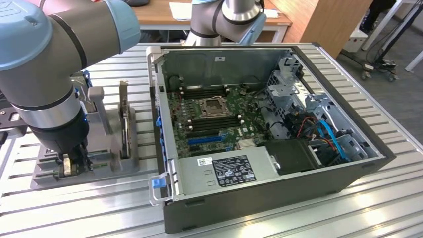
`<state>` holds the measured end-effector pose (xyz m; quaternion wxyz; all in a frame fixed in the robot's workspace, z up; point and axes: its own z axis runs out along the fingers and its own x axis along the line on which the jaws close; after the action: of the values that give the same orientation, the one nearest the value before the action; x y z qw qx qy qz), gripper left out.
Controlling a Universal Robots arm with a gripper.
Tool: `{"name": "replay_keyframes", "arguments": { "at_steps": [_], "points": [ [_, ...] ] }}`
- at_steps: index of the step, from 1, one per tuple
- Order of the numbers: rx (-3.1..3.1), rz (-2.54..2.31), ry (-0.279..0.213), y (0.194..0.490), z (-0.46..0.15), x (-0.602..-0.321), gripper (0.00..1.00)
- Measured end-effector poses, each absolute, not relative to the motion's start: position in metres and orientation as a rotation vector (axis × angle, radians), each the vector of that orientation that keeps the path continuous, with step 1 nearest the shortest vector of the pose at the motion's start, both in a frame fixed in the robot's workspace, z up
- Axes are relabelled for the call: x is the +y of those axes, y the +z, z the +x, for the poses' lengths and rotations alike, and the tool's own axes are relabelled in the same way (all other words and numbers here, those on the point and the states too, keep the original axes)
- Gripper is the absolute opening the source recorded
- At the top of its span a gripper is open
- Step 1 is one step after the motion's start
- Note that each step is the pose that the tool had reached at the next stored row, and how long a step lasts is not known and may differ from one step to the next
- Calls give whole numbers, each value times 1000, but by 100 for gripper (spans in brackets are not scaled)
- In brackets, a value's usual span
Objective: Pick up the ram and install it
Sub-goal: 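Pick up the ram and move it above insertion slot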
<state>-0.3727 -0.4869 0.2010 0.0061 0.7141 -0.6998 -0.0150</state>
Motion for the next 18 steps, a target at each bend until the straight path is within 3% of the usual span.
{"name": "replay_keyframes", "arguments": {
  "at_steps": [8,9,18],
  "points": [
    [-2190,2235,-47,201,-373,-487,17],
    [-2190,2235,-47,201,-373,-487,11],
    [-2190,2235,-47,201,-373,-487,11]
  ]
}}
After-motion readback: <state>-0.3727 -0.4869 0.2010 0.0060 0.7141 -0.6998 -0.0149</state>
